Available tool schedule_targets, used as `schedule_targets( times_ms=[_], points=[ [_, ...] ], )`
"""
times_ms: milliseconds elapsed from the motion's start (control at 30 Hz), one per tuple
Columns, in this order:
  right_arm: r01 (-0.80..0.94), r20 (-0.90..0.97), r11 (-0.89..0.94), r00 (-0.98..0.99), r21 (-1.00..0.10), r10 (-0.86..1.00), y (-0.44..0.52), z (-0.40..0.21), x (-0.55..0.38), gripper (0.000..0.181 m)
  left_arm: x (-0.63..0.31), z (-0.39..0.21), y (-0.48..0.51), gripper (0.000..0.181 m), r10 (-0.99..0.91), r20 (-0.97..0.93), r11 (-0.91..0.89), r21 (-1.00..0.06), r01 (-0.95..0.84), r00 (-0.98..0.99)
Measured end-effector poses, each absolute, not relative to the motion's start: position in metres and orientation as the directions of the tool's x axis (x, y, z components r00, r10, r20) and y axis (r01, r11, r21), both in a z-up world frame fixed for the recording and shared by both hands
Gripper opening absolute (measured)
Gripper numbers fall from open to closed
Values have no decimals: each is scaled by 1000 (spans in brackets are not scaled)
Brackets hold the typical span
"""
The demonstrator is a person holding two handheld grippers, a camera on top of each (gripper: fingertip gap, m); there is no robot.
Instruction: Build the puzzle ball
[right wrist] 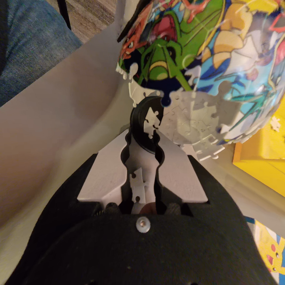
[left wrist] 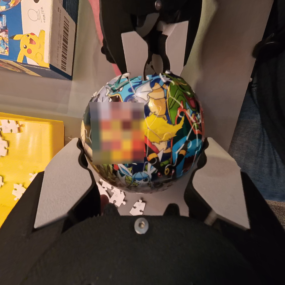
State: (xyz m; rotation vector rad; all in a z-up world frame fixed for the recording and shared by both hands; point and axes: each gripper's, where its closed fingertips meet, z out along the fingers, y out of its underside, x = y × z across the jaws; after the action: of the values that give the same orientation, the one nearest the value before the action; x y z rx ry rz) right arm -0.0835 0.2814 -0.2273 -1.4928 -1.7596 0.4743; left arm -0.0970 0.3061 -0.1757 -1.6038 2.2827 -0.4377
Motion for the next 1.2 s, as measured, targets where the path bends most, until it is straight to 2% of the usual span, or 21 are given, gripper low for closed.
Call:
schedule_targets(
  times_ms=[233, 767, 1200],
  points=[
    [643, 277, 225, -21, -732, 961, 274, -222, -82, 29, -97, -175, 306, 138, -944, -74, 320, -433, -843, -320],
    [685, 282, 199, 9, -700, 959, 275, -226, -74, 34, -99, -174, 307, 138, -956, -79, 284, -479, -831, -281],
    [653, 275, 221, -20, -725, 961, 273, -226, -80, 28, -97, -176, 306, 139, -957, -65, 277, -491, -826, -283]
  ],
)
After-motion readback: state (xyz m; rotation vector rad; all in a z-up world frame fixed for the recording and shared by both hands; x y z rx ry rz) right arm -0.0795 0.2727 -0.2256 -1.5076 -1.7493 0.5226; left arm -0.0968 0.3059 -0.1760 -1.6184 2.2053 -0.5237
